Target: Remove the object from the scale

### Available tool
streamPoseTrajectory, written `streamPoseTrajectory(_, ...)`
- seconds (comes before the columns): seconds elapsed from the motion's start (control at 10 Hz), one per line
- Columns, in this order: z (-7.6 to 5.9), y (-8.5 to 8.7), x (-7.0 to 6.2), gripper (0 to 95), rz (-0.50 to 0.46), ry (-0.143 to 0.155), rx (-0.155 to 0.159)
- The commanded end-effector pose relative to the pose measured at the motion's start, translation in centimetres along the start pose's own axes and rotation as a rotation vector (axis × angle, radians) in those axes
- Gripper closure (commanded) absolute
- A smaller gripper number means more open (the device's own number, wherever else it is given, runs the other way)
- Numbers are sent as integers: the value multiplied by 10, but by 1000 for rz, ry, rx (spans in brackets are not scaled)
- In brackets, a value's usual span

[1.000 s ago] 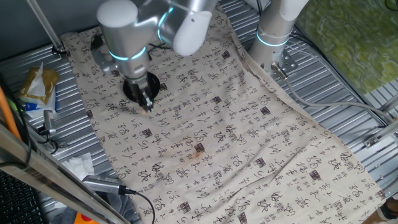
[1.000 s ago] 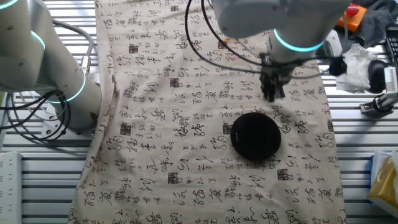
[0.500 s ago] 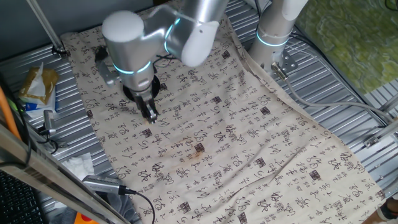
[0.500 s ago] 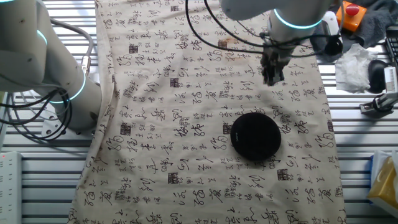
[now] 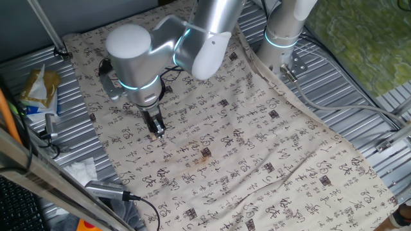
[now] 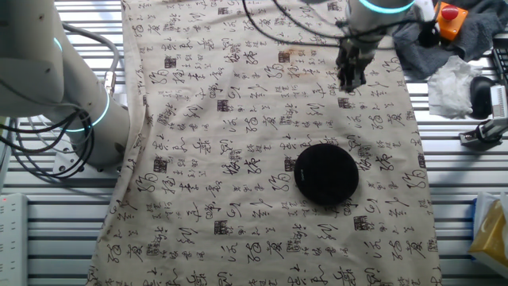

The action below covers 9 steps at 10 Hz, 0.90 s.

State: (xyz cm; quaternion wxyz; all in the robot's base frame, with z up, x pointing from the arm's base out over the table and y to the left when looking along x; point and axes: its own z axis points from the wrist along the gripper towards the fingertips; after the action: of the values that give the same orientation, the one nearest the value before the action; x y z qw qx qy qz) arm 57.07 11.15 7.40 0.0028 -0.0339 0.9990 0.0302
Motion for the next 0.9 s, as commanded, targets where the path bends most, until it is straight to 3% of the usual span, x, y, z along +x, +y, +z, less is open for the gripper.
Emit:
streamPoseTrajectory(0.1, 0, 0, 1, 950, 0, 2, -3)
streamPoseTrajectory(0.6, 0, 0, 1, 950, 7, 7, -4)
streamPoseTrajectory(0.9, 0, 0, 1, 950, -26, -32, 6)
